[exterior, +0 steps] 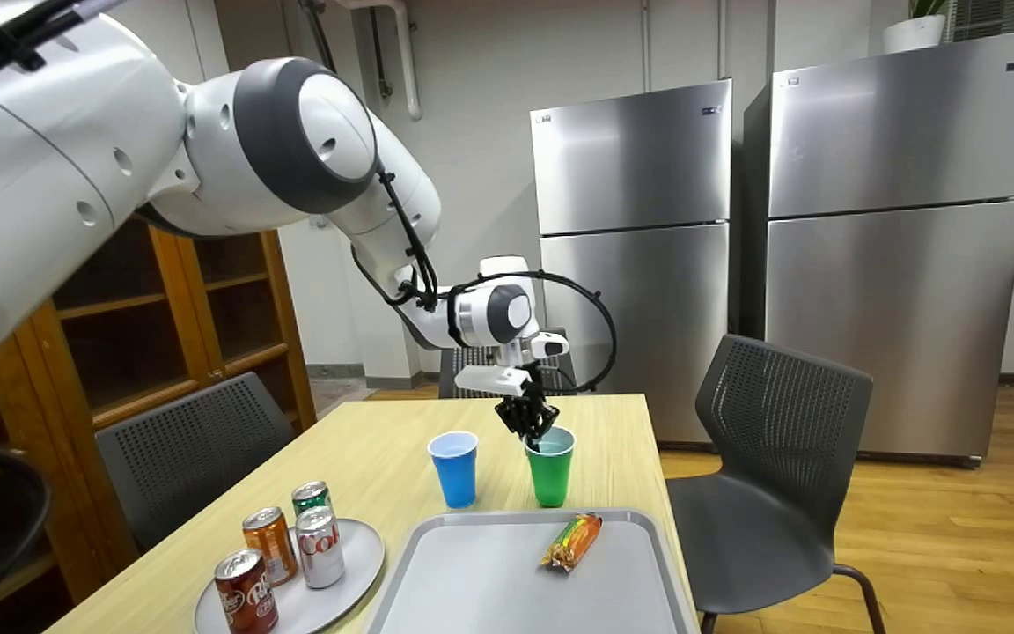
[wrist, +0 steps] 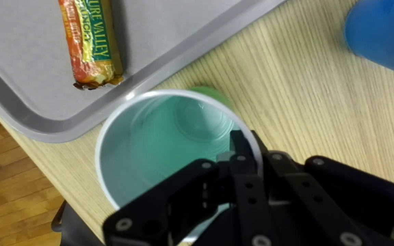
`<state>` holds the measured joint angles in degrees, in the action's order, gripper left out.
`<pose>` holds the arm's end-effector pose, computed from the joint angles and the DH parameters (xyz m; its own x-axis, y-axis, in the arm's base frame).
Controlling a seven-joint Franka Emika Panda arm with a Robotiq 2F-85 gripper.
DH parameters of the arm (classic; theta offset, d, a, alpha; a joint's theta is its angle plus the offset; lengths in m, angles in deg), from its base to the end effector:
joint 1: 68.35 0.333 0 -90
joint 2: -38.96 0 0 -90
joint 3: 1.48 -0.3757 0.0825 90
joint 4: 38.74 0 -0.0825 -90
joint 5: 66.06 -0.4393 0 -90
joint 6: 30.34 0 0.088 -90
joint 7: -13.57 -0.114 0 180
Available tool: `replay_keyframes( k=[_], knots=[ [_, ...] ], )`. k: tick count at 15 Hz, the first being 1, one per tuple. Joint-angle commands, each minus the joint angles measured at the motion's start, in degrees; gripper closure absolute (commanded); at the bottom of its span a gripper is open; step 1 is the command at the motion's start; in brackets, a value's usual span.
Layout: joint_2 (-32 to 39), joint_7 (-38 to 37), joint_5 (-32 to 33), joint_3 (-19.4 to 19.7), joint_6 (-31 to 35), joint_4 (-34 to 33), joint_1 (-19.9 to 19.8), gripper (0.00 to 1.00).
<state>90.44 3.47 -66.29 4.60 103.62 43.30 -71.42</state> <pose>0.8024 -0.1119 0.1493 0.9558 -0.2930 0.0245 -0.2941 -0.9527 0.0769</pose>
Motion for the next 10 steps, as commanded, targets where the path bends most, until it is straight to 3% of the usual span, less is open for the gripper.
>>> replay_keyframes(
  k=[1,9,10],
  knots=[
    [1.35,-0.13,0.91,0.58,-2.84,-3.14,0.50,0.63],
    [-0.98,2.03,0.16,-0.50,-2.97,-1.96,-0.58,0.03],
    [-1.87,2.82,-0.15,-0.86,-2.69,-1.34,-0.97,0.00]
  ],
)
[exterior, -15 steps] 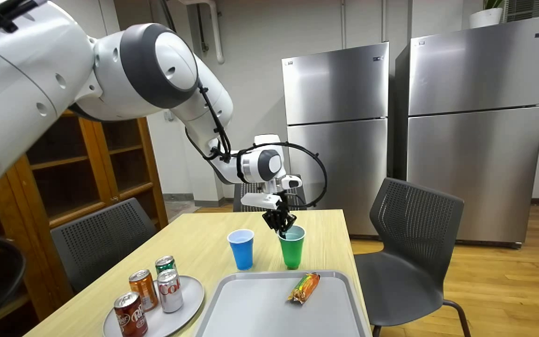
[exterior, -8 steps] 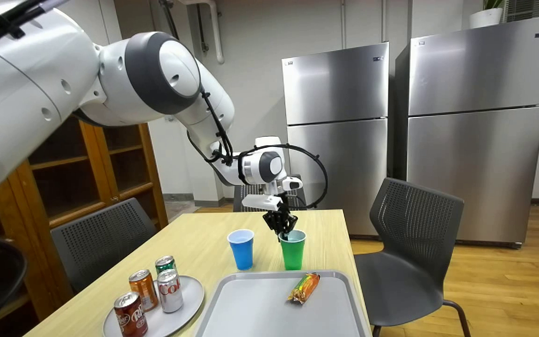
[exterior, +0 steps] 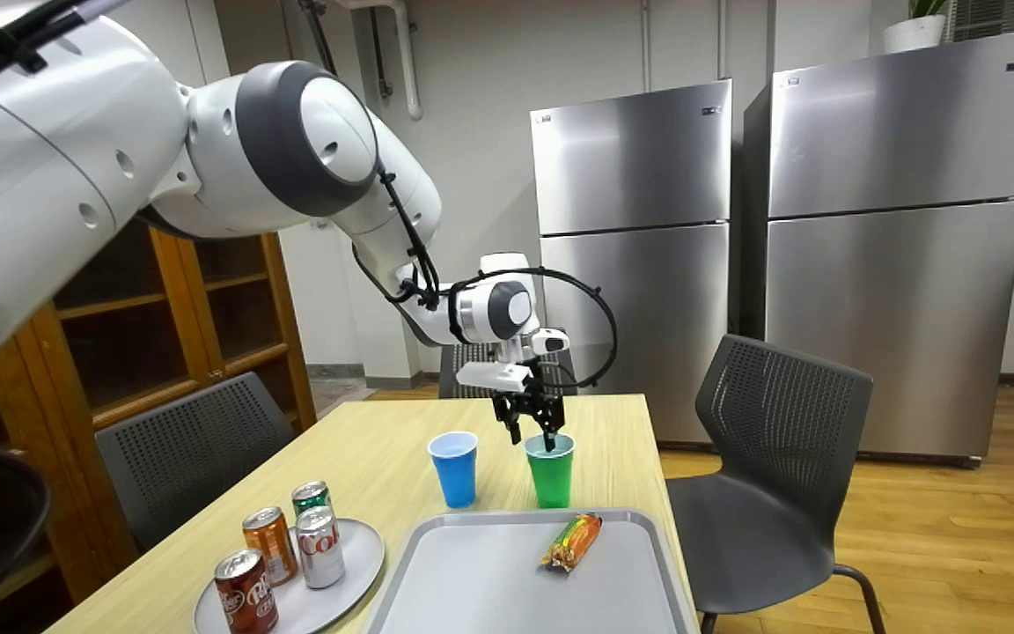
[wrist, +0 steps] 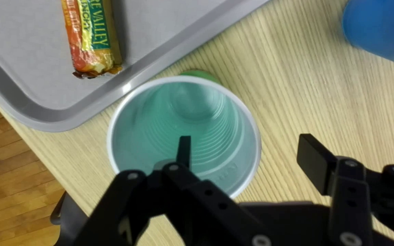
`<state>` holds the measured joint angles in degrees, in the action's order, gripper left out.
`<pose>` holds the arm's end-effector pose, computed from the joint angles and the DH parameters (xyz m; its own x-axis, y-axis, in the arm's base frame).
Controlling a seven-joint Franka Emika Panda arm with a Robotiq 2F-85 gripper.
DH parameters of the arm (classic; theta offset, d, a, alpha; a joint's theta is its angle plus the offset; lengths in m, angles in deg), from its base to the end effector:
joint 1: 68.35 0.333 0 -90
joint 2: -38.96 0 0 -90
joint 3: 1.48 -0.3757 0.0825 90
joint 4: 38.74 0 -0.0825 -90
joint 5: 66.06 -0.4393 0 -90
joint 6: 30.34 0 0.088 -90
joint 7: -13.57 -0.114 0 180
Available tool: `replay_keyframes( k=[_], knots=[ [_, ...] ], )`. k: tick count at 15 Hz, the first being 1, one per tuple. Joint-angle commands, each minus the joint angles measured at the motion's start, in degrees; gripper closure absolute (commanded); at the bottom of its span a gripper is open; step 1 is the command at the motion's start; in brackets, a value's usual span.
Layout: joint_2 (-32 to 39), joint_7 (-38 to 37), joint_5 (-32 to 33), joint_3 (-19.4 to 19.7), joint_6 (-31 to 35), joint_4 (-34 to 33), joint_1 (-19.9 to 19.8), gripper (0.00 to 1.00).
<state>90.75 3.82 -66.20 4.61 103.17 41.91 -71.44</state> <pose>0.8091 -0.1123 0.1555 0.9578 -0.2852 0.0350 -0.2871 -0.9548 0.0767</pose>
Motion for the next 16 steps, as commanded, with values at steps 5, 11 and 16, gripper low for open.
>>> replay_keyframes(
  k=[5,11,16],
  knots=[
    [-7.48,6.26,-1.34,-1.85,-0.82,2.99,-2.89,0.00],
    [-13.29,18.41,-5.71,-6.11,-1.28,7.51,-8.26,0.00],
    [-15.98,30.30,-9.81,-8.92,-4.18,11.68,-12.81,0.00]
  ],
)
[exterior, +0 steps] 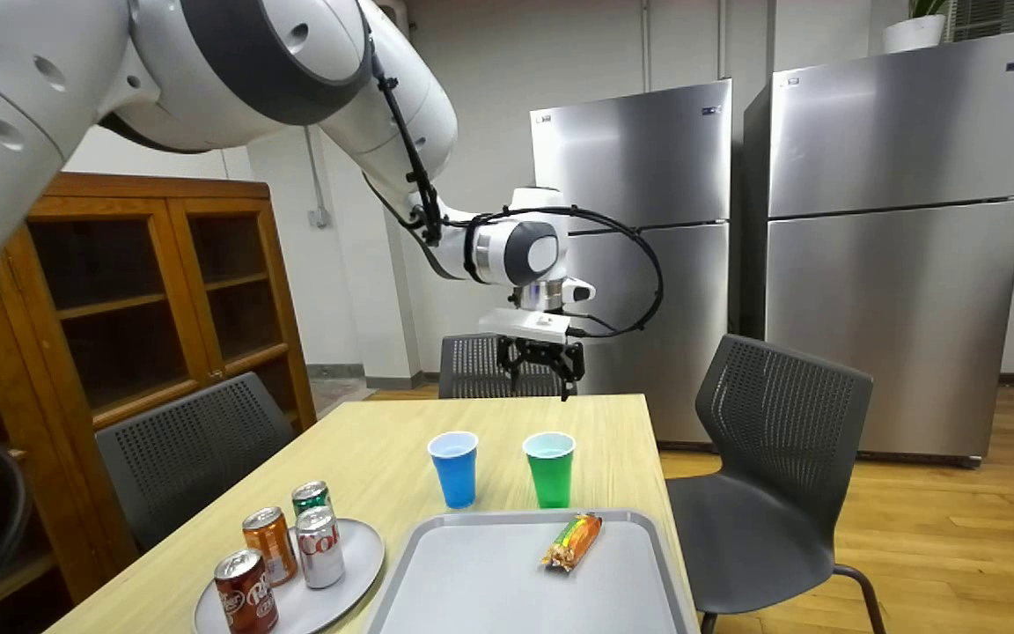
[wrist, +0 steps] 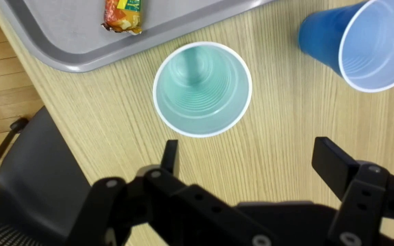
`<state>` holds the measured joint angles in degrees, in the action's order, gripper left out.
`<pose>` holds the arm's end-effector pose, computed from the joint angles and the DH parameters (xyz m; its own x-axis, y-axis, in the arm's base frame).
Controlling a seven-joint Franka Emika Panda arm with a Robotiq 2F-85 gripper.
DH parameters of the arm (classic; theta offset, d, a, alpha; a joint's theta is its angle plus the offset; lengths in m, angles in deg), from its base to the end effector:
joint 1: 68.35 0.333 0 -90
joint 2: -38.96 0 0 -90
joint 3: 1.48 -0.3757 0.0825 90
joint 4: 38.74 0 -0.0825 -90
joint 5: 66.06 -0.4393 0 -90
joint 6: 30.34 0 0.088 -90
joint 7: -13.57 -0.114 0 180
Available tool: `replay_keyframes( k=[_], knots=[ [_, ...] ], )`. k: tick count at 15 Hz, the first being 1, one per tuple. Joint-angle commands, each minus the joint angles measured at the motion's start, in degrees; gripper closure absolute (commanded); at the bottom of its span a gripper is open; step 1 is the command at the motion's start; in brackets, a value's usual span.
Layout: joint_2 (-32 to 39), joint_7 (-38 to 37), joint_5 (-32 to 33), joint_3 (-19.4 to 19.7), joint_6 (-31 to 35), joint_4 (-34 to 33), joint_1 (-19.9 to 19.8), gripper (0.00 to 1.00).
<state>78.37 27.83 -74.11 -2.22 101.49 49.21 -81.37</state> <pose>0.7804 -0.1679 0.2634 0.9931 -0.0630 0.0992 -0.0532 -0.9938 -0.0980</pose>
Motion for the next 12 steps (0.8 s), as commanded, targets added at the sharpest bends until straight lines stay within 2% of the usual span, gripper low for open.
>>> replay_keyframes(
  k=[1,5,12],
  knots=[
    [-3.98,7.57,-1.86,-1.93,-3.13,5.13,-3.26,0.00],
    [-5.25,11.15,-0.57,-0.73,-4.14,8.64,-3.83,0.00],
    [-5.50,11.55,2.12,1.76,-0.92,13.55,-2.90,0.00]
  ],
)
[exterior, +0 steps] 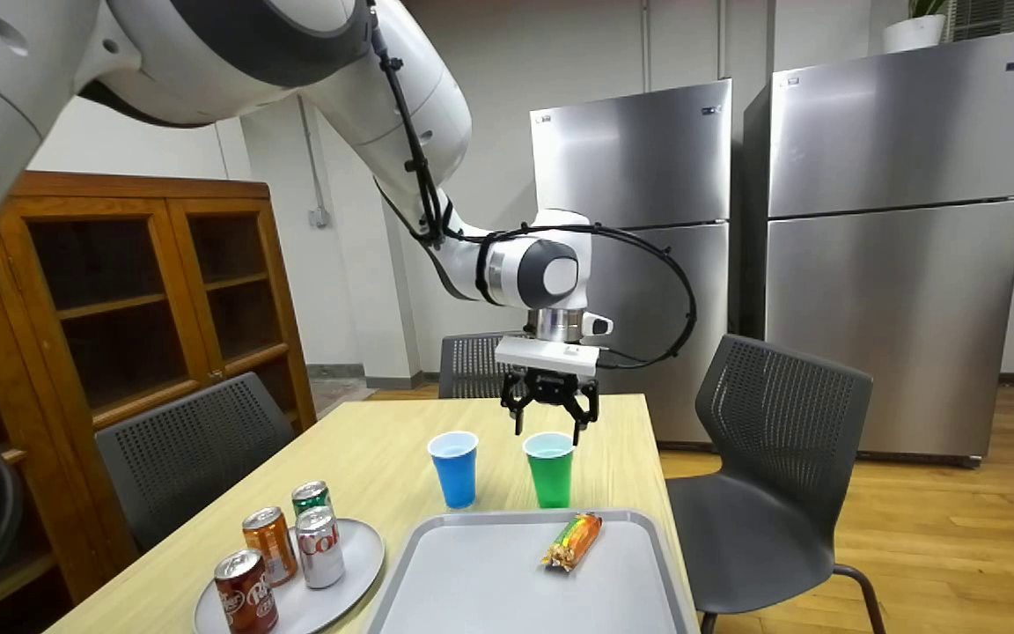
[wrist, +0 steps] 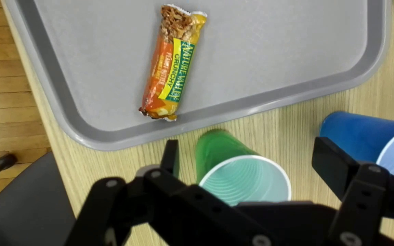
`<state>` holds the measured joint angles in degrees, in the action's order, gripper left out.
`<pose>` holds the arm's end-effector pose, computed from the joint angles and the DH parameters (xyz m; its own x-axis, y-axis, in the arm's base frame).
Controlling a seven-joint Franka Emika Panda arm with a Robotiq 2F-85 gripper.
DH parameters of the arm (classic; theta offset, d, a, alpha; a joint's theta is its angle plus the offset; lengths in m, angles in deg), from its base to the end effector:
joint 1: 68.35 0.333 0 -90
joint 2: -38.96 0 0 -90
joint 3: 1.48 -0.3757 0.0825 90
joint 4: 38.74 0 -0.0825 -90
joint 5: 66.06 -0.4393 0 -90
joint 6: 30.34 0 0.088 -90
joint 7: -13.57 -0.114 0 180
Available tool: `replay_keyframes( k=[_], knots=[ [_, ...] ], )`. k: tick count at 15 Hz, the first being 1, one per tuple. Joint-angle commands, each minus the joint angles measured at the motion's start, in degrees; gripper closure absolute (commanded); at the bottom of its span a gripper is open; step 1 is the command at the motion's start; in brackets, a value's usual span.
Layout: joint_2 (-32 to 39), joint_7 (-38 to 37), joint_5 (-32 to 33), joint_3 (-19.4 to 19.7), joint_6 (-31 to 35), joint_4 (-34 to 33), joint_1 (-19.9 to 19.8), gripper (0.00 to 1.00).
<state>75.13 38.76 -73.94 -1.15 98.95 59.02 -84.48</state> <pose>0.7117 -0.2052 0.2217 0.9973 0.0640 -0.0362 0.0591 -0.9907 -0.1224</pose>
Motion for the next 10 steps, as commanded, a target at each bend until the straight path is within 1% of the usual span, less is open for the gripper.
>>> replay_keyframes(
  k=[1,5,6,10],
  knots=[
    [-2.14,0.61,2.26,0.76,1.60,4.08,0.13,0.00],
    [-2.08,-0.91,3.53,1.59,4.43,6.07,0.41,0.00],
    [0.03,-0.18,2.53,0.78,2.04,2.96,-0.28,0.00],
    [0.33,-0.20,2.56,0.80,2.40,3.18,-0.31,0.00]
  ],
)
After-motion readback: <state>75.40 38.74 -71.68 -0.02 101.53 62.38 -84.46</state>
